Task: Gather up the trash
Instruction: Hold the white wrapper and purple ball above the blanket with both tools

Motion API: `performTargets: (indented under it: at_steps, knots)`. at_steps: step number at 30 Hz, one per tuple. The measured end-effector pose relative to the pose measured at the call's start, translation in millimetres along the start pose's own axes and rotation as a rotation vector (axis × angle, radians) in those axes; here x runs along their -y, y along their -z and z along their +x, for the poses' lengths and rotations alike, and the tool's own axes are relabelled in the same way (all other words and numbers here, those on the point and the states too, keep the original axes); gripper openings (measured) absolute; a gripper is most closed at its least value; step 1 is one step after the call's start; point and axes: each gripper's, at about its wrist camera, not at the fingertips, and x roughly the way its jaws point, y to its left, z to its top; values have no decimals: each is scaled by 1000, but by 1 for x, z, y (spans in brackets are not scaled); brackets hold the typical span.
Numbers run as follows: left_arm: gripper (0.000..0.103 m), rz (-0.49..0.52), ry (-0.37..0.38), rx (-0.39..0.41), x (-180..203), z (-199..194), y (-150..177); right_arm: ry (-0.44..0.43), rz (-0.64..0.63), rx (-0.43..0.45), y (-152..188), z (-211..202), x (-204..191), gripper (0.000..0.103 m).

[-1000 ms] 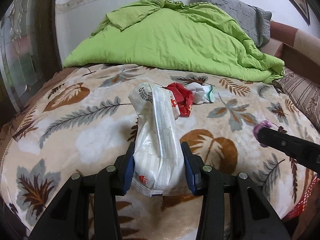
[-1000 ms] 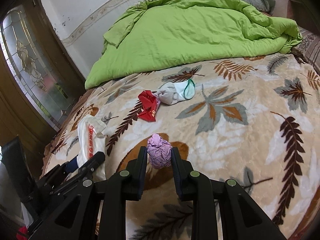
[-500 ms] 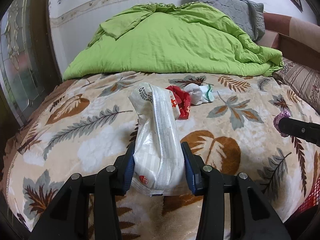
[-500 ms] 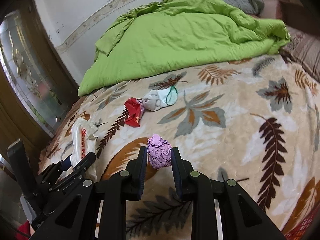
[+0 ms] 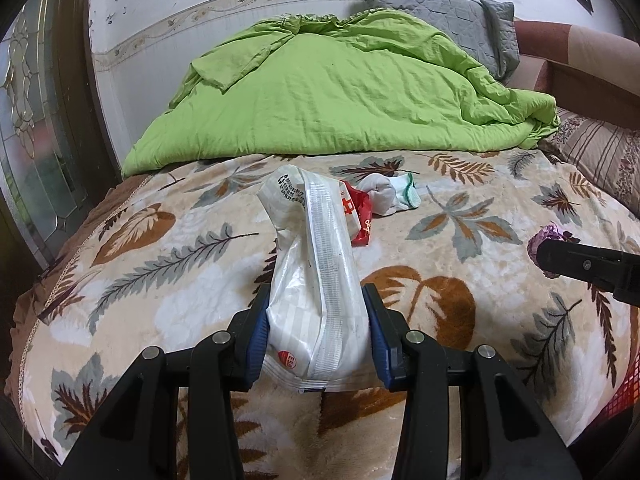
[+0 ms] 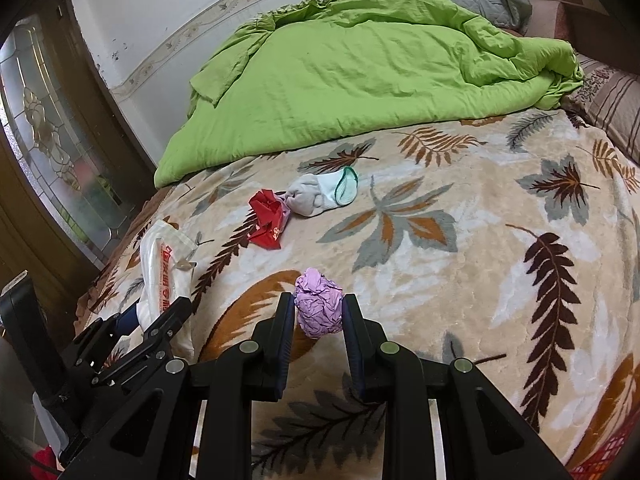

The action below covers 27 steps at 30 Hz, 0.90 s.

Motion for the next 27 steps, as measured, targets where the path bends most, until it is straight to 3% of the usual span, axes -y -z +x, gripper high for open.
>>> performTargets:
  at_steps: [27]
  knots:
    - [43,17,-3,3,4,-1,0,0,-1,4,0,-1,-1,26]
